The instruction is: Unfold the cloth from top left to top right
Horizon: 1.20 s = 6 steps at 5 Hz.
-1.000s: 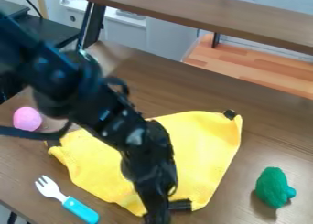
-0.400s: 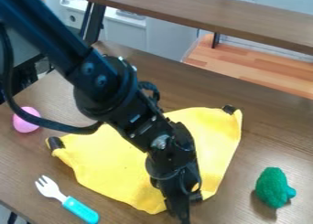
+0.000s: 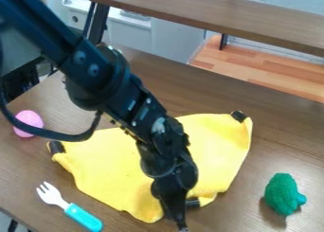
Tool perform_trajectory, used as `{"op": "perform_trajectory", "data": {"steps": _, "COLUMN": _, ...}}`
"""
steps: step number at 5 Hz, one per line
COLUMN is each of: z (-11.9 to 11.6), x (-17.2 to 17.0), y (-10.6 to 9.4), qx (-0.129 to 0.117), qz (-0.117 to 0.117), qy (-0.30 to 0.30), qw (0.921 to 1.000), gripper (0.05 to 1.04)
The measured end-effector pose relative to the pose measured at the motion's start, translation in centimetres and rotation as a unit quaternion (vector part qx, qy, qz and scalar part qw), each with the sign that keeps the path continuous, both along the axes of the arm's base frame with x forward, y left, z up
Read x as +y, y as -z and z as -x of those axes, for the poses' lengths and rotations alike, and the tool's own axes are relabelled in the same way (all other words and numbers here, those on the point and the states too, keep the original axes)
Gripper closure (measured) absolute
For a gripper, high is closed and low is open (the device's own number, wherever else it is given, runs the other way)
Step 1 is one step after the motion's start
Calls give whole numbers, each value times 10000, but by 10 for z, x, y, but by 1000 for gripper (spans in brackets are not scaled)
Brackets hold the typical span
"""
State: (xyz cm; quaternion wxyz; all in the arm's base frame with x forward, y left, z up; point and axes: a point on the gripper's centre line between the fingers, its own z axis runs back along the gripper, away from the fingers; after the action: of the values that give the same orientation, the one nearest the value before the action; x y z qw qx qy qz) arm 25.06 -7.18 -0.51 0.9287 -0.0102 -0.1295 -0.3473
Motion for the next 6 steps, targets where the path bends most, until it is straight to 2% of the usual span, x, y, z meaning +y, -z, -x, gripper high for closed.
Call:
{"op": "perform_trajectory", "data": {"steps": 1, "z": -5, "x": 11, "y": -17, "qx": 50, "qz": 286, "qy": -84, "qw": 9995, "gripper": 1031}}
{"op": "perform_trajectory", "data": {"steps": 2, "z": -14, "x": 23, "y": -30, "qx": 221, "qz": 520, "qy": 29, "qw": 9984, "gripper": 1032}}
{"op": "perform_trajectory", "data": {"steps": 3, "z": -28, "x": 37, "y": -47, "qx": 239, "qz": 693, "qy": 153, "qw": 9972, "gripper": 1032}}
{"op": "perform_trajectory", "data": {"steps": 4, "z": -48, "x": 55, "y": -55, "qx": 602, "qz": 877, "qy": 267, "qw": 9940, "gripper": 1032}}
{"op": "perform_trajectory", "data": {"steps": 5, "z": -70, "x": 79, "y": -63, "qx": 780, "qz": 919, "qy": 279, "qw": 9923, "gripper": 1032}}
{"op": "perform_trajectory", "data": {"steps": 6, "z": -93, "x": 102, "y": -71, "qx": 659, "qz": 695, "qy": 228, "qw": 9951, "gripper": 1032}}
